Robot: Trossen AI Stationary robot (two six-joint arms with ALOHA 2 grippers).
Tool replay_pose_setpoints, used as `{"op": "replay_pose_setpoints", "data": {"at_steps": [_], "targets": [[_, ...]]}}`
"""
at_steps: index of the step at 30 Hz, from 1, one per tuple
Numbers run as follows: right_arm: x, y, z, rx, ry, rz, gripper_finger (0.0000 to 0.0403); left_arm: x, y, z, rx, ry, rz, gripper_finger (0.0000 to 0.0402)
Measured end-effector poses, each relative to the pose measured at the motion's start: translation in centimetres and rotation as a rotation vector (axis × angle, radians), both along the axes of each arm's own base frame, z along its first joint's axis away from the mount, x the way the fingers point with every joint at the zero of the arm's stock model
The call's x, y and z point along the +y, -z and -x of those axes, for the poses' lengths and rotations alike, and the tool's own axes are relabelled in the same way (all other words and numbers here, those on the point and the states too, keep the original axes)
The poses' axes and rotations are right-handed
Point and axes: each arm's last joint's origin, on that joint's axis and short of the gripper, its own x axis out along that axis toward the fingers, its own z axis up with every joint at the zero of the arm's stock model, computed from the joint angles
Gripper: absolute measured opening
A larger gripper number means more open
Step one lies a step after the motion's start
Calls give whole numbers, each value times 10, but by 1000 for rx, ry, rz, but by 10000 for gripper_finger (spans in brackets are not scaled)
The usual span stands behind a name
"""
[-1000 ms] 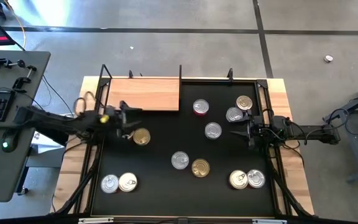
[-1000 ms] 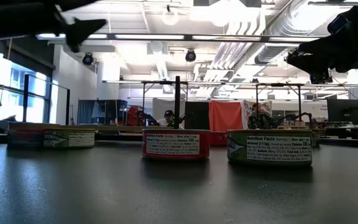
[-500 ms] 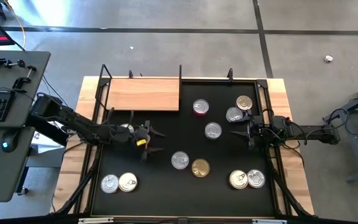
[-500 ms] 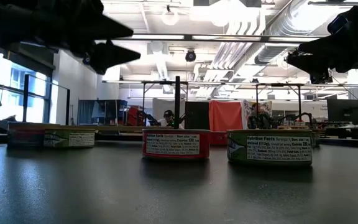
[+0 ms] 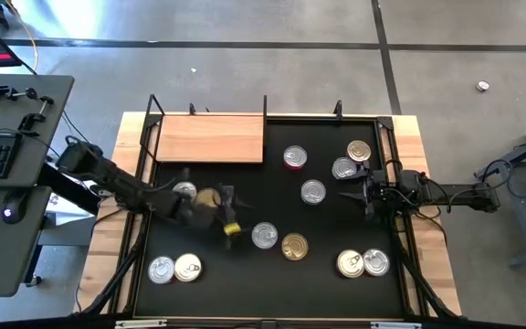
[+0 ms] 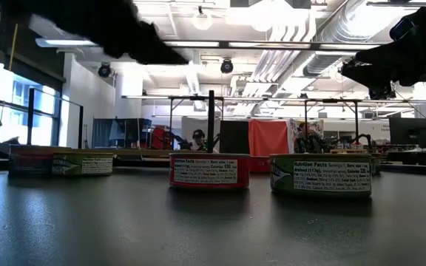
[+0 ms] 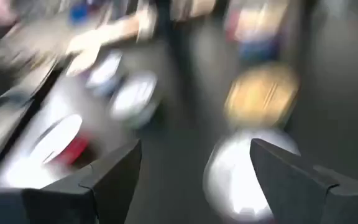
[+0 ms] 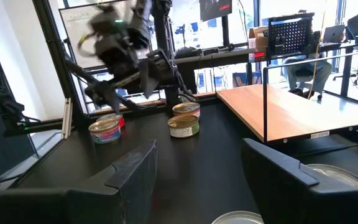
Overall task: Stack canned seafood by type on shelf
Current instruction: Put the green tuna can on the shelf
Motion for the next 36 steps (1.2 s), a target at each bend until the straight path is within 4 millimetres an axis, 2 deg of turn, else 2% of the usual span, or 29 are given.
{"op": "replay_pose_setpoints", "data": {"at_steps": [3, 8, 13, 16, 19, 23, 27, 32, 36], "targets": [[0, 0, 0, 0, 0, 0, 224, -8, -13, 5, 205, -120, -114, 291], [0, 0, 0, 0, 0, 0, 224, -21, -22, 31, 386, -257, -76, 291], [0, 0, 0, 0, 0, 0, 224, -30, -4, 61, 433, -336, -101, 291], [0, 0, 0, 0, 0, 0, 224, -31, 16, 73, 421, -350, -106, 291], [0, 0, 0, 0, 0, 0, 224, -24, 38, 82, 404, -385, -91, 289], [0, 0, 0, 0, 0, 0, 224, -9, 65, 86, 370, -428, -29, 282], [0, 0, 0, 0, 0, 0, 224, 5, 83, 82, 331, -430, 67, 271], [0, 0, 0, 0, 0, 0, 224, 19, 89, 79, 300, -450, 64, 234], [0, 0, 0, 1, 0, 0, 224, 23, 88, 76, 315, -432, 23, 174]]}}
